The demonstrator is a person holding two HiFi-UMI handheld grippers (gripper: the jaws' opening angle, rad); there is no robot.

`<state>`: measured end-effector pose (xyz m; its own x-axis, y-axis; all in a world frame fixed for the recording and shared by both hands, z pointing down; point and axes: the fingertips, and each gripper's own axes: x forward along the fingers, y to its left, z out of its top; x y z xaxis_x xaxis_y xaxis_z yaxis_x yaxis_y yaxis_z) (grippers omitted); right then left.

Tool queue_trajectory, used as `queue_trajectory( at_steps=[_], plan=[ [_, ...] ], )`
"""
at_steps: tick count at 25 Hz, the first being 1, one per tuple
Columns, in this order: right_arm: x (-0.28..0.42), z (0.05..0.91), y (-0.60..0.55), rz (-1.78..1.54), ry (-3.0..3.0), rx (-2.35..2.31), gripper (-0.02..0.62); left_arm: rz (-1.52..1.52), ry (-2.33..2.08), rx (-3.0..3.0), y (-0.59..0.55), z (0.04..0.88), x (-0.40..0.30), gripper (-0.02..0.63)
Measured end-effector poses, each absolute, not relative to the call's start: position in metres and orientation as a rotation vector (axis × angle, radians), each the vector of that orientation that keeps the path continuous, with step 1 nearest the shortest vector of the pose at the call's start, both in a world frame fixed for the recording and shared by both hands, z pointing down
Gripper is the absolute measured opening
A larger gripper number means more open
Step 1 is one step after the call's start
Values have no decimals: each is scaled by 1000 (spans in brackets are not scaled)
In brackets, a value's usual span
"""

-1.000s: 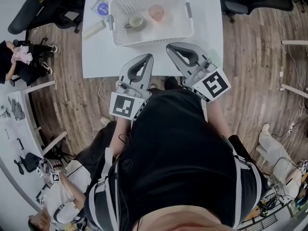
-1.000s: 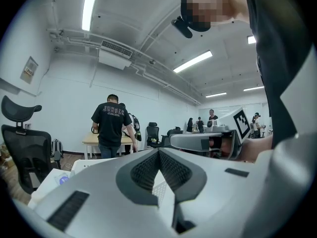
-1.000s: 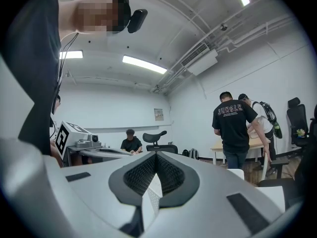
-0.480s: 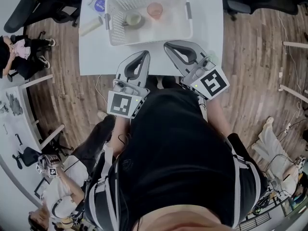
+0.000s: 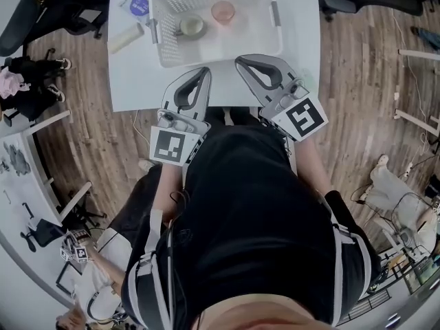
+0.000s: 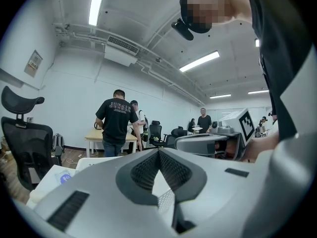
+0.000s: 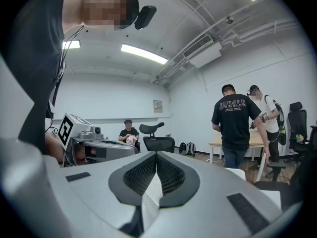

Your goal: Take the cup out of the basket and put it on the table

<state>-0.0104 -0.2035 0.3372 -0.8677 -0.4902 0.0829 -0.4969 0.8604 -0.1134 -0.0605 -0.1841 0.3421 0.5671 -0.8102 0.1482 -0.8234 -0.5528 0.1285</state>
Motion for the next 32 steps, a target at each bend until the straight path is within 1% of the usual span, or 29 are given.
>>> queue_trajectory(
  at_steps=[9, 19, 32],
  plan=[
    [-33, 350, -230, 180, -2939, 760, 18, 149, -1340, 2603, -202, 357, -83, 20],
    [-49, 365, -280, 79, -2900, 690, 20, 167, -1298, 2619, -226, 373, -93, 20],
    [-91, 392, -309, -44, -2878, 486, 20, 187, -1255, 2611, -238, 396, -100, 20]
  ],
)
